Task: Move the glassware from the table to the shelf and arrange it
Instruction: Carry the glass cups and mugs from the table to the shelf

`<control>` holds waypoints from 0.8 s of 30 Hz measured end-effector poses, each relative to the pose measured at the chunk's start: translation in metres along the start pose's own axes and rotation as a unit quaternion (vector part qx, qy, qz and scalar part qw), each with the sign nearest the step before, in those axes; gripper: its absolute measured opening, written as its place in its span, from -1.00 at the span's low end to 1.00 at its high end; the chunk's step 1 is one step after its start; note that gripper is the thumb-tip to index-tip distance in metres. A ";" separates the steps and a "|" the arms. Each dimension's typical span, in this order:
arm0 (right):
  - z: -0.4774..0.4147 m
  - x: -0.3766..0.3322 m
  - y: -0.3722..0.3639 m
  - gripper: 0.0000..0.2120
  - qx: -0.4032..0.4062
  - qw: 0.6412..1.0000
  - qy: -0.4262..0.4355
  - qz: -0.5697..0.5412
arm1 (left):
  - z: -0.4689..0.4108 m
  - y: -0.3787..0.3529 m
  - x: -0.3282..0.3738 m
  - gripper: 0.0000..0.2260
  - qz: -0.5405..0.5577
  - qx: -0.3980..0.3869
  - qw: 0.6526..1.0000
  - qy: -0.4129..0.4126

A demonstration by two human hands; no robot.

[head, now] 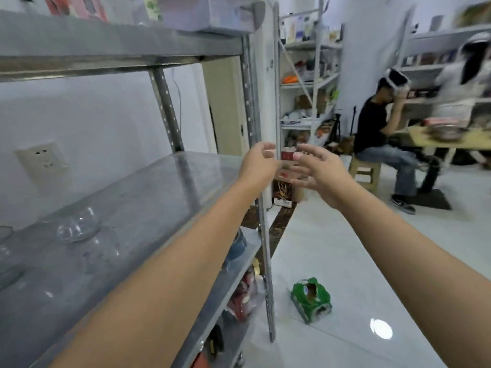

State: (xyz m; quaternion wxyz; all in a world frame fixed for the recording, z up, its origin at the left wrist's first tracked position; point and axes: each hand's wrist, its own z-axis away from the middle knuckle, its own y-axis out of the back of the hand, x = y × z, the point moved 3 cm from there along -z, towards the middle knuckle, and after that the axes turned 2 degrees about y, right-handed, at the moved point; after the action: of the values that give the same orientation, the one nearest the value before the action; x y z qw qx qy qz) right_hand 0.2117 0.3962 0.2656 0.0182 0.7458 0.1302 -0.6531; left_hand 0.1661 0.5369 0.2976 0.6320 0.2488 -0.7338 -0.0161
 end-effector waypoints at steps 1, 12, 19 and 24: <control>0.005 -0.003 0.024 -0.62 0.018 1.000 0.003 0.002 | 0.001 -0.023 0.008 -0.66 0.004 -0.019 1.000 -0.002; 0.101 0.012 0.291 -0.66 0.206 0.978 -0.011 0.002 | 0.066 -0.293 0.047 -0.67 0.058 -0.248 0.967 -0.023; 0.185 0.042 0.409 -0.63 0.347 0.937 -0.032 -0.003 | 0.126 -0.436 0.039 -0.70 0.055 -0.367 0.929 -0.009; 0.274 0.065 0.472 -0.62 0.465 0.884 -0.045 0.009 | 0.190 -0.522 0.026 -0.70 0.050 -0.492 0.869 -0.024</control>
State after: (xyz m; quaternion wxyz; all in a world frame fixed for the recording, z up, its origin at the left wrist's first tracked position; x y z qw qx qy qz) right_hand 0.0559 -0.1022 0.0941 -0.3192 0.6393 -0.1959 -0.6717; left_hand 0.1663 0.0147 0.1073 0.6547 -0.1313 -0.6574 -0.3493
